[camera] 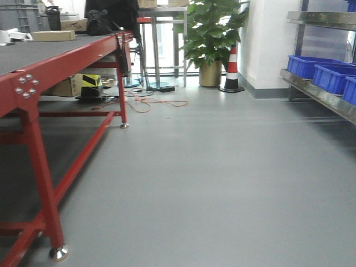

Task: Place cylindrical capacitor in blue bin on shelf
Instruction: 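Drive the base up to the steel shelf of blue bins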

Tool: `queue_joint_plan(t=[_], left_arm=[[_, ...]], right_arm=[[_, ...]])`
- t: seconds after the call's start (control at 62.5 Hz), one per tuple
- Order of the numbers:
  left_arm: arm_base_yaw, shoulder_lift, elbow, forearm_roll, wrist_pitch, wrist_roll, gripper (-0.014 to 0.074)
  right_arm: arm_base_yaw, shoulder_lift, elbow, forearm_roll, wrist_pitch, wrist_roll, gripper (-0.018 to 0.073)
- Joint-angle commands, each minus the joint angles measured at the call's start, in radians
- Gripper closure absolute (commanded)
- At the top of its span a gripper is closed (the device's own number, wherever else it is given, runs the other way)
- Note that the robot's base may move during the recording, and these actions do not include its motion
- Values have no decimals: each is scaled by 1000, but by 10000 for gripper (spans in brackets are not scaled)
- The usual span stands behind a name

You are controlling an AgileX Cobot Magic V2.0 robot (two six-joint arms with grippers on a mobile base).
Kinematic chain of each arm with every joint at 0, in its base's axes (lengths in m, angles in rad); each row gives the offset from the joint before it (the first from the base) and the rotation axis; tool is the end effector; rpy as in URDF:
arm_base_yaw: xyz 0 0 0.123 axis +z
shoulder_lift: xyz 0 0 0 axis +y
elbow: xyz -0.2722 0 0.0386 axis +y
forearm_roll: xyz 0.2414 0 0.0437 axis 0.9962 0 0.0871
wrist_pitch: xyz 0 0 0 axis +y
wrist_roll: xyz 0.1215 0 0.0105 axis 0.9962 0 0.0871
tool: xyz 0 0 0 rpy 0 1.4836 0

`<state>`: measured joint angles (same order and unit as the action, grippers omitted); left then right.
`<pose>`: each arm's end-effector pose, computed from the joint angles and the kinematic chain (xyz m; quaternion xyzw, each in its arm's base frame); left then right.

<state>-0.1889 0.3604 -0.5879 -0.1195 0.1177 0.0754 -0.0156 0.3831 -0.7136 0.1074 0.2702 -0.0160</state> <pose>0.1016 -0.0212 0.3760 0.0515 0.6317 -0.0940 0.7677 0.0967 0.0020 0.3982 0.0228 0.6521 0.0366 0.7569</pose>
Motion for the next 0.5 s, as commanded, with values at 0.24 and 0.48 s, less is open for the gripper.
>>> queue_joint_plan(t=[0.24,0.48], left_arm=[[-3,-6,-3,1,-24,0,707],[-3,-6,-3,1,-24,0,707]], right_arm=[[0,-5,-9,0,-15,-2,725],[0,-5,-9,0,-15,-2,725]])
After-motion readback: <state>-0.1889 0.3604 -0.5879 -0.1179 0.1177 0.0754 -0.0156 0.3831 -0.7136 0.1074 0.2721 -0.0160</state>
